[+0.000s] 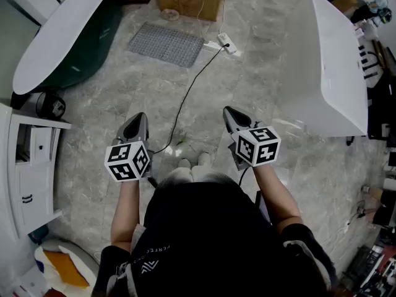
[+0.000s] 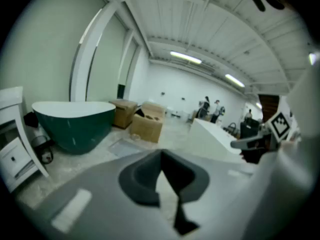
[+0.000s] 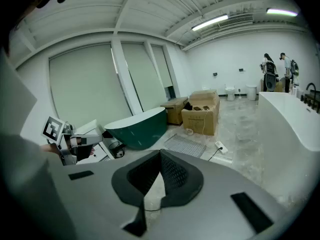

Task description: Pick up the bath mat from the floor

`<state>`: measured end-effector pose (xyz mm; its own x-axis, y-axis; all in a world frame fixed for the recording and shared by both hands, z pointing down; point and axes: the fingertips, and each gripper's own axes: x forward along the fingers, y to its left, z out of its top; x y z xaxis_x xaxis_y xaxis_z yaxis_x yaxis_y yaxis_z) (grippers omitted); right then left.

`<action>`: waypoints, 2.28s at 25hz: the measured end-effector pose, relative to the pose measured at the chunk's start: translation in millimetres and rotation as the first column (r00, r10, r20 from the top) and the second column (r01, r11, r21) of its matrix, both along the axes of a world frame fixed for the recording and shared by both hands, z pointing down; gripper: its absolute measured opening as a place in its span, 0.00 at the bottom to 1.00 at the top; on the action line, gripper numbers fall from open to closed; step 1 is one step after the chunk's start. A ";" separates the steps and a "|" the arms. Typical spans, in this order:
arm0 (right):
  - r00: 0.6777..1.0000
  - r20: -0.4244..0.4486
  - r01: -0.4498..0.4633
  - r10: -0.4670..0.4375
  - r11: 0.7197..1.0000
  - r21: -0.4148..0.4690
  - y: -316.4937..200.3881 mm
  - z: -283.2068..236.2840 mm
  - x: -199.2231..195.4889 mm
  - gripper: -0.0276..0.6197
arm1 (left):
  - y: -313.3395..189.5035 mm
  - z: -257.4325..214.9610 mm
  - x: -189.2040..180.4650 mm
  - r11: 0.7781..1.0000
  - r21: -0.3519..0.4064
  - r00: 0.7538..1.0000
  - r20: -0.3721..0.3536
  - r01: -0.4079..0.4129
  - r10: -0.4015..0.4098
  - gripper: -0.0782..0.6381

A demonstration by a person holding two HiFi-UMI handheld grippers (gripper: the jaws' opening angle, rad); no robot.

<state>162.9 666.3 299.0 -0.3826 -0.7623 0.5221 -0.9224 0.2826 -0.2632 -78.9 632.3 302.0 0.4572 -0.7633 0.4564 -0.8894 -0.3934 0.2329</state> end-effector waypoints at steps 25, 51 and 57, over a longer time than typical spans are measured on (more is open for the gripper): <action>0.997 0.070 0.027 -0.024 0.999 -0.040 -27.6 18.6 -18.7 0.04 | -3.5 9.1 -15.4 0.999 -0.026 0.998 -0.044 -0.036 0.035 0.12; 0.966 0.056 0.257 -0.253 0.964 -0.073 -243.9 44.2 78.5 0.04 | -188.9 24.8 102.7 0.989 -0.036 0.987 -0.062 0.145 -0.147 0.12; 0.968 0.076 0.244 -0.238 0.965 -0.092 -267.7 51.7 84.2 0.04 | -227.2 22.6 114.3 0.992 -0.030 0.991 -0.052 0.121 -0.123 0.12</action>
<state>247.1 398.6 350.7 -0.5835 -0.5883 0.5599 -0.8106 0.4639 -0.3573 35.3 405.1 324.6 0.3856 -0.8028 0.4548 -0.9163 -0.2756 0.2905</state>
